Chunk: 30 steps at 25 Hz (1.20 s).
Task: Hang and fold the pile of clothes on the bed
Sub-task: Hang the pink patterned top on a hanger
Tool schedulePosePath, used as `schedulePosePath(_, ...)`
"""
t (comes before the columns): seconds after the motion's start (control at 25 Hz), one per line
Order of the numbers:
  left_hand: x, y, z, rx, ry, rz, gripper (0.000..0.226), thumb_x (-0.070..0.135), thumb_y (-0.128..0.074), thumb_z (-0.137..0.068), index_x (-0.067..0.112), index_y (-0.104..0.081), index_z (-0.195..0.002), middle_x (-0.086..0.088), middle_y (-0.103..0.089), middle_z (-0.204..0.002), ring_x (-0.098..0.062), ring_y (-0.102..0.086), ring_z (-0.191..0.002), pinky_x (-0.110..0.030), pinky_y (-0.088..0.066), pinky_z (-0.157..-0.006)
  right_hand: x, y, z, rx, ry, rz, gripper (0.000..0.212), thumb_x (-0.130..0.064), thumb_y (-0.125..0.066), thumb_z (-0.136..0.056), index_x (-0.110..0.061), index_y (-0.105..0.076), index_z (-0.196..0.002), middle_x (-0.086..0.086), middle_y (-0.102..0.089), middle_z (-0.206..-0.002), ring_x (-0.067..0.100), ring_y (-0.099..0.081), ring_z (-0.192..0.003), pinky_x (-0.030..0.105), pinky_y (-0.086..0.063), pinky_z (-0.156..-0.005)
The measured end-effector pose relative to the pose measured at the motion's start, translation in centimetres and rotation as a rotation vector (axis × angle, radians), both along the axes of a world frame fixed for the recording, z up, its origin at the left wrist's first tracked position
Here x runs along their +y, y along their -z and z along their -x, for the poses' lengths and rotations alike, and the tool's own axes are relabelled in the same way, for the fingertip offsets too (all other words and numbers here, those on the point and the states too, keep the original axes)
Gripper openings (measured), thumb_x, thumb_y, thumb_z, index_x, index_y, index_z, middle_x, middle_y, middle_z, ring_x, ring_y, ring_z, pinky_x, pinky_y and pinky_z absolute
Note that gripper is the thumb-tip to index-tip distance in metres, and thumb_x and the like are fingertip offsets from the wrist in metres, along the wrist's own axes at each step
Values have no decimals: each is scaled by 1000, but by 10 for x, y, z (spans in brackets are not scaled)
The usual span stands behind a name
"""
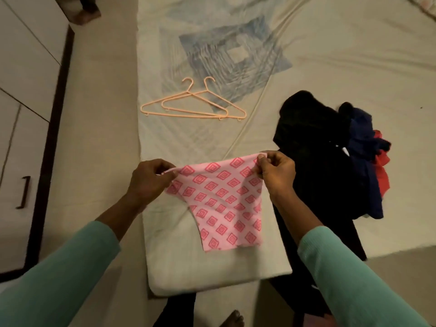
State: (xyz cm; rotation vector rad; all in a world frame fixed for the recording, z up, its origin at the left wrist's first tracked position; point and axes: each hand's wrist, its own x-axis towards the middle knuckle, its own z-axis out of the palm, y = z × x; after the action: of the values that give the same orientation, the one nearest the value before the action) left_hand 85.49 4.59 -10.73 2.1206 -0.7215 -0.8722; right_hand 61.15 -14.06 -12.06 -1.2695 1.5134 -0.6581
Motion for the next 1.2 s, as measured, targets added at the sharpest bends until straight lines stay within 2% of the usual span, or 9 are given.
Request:
schedulePosePath(0.2,-79,119,-80,-116,-45,-49,4,26,-80,-90,26,-77,-92,10,-72,-81,-7,-65,-72,-23,-44,-62,-78,126,-104,267,-19,160,14,-31,-64,-101,-25,-75,-106,-7,-73,-96,17,-70,-92,33,-58,-84)
schedulePosePath(0.32,-101,169,-108,-145,-17,-94,8,28,-78,-92,23,-77,-98,8,-71,-83,-6,-64,-73,-23,-45,-62,-102,189,-128,468,-150,304,18,-38,-56,-102,-28,-70,-107,-4,-70,-101,20,-65,-97,39,-54,-87)
schedulePosePath(0.4,-105,190,-114,-194,5,-143,11,29,-76,-93,22,-75,-101,4,-72,-89,-14,-68,-79,-27,-50,-66,-106,219,-128,635,-295,454,22,-37,-50,-103,-24,-65,-110,0,-66,-106,22,-58,-99,43,-49,-88)
schedulePosePath(0.48,-109,203,-116,-375,13,-108,18,29,-74,-92,22,-70,-109,-3,-69,-104,-23,-67,-95,-37,-55,-79,-106,235,-126,714,-343,597,23,-35,-45,-105,-20,-61,-111,5,-62,-107,25,-55,-98,44,-45,-86)
schedulePosePath(0.56,-127,207,-122,-552,48,-4,26,30,-71,-93,21,-67,-117,-8,-64,-118,-28,-61,-108,-45,-55,-88,-106,243,-127,712,-313,639,22,-33,-45,-105,-18,-60,-111,6,-61,-105,26,-53,-96,45,-44,-85)
schedulePosePath(0.68,-183,202,-138,-695,164,95,30,26,-66,-94,19,-64,-122,-11,-62,-122,-31,-57,-114,-47,-50,-93,-106,246,-127,716,-300,645,19,-31,-47,-104,-17,-60,-111,6,-60,-103,25,-52,-94,44,-42,-84)
schedulePosePath(0.92,-256,215,-165,-945,496,-34,25,15,-63,-94,16,-65,-119,-11,-63,-110,-36,-59,-103,-48,-43,-87,-109,252,-127,713,-306,629,20,-33,-44,-104,-19,-58,-110,4,-59,-101,21,-51,-91,41,-42,-82)
schedulePosePath(1.08,-246,202,-161,-866,509,179,16,12,-61,-98,10,-70,-112,-11,-63,-102,-31,-62,-84,-43,-48,-71,-111,255,-126,695,-315,629,19,-32,-44,-105,-19,-57,-109,4,-58,-101,22,-50,-91,44,-43,-83)
schedulePosePath(1.2,-218,179,-131,-714,515,305,16,12,-63,-99,9,-70,-113,-7,-64,-105,-18,-61,-87,-32,-49,-73,-111,257,-127,624,-286,596,16,-32,-45,-106,-20,-55,-108,2,-58,-101,20,-51,-93,43,-45,-86)
